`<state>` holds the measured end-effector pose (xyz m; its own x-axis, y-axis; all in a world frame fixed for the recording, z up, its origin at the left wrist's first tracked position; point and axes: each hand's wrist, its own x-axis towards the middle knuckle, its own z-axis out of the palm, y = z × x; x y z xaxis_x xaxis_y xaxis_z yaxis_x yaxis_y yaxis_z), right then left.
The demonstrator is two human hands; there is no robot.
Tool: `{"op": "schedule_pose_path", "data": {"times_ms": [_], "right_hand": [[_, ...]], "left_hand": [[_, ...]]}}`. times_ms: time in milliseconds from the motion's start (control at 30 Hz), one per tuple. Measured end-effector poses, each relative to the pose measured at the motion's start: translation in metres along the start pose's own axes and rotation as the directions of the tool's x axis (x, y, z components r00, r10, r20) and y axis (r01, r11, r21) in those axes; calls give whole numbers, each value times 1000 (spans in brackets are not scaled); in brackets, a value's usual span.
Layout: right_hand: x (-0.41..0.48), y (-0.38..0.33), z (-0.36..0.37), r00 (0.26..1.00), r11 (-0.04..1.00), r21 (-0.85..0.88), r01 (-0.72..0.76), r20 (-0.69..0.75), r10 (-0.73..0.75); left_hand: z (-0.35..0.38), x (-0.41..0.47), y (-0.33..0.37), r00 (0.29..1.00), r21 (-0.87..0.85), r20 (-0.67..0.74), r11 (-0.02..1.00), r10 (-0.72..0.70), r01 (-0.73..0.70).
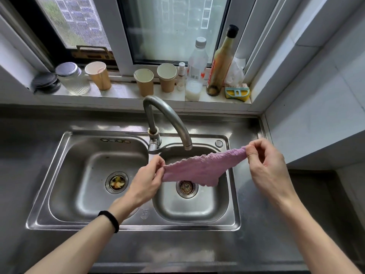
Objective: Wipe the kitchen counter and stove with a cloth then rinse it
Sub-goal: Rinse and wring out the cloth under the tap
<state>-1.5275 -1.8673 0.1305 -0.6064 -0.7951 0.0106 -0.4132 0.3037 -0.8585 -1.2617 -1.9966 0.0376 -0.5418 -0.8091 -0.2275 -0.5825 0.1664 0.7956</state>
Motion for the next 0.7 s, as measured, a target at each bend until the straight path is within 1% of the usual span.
{"op": "schedule_pose_path", "data": {"times_ms": [67,167,233,267,333,400,467,500,600,700], "right_hand": [[4,6,0,1000,999,-25,-29,-10,29],[7,16,-2,998,997,-37,-60,-32,59],[7,22,-2,997,997,-33,-74,-41,72],[7,26,-2,996,996,-28,-83,-46,82],[7,32,-1,992,994,-19,-107,-62,106],[6,38,0,988,991,-6,-134,-83,133],[6,43,-1,984,989,7,-149,-100,148],[6,46,-2,983,988,10,-151,-107,152],[5,52,-4,980,989,11,-150,-127,150],[4,57,-4,971,985,8,-172,-169,171]], "left_hand": [[-5,1,1,999,38,5,999,38,-38],[-18,5,3,998,-7,39,999,49,-49],[-27,7,4,995,-51,88,998,36,-32],[-31,8,5,992,-96,128,995,13,0],[-40,5,3,965,-192,253,974,-67,117],[-49,-1,-1,899,-274,420,927,-123,255],[-57,-7,-5,848,-317,521,898,-102,303],[-60,-9,-6,841,-315,534,903,-87,293],[-62,-13,-8,862,-289,499,921,-87,261],[-60,-15,-9,907,-277,392,920,-155,277]]}}
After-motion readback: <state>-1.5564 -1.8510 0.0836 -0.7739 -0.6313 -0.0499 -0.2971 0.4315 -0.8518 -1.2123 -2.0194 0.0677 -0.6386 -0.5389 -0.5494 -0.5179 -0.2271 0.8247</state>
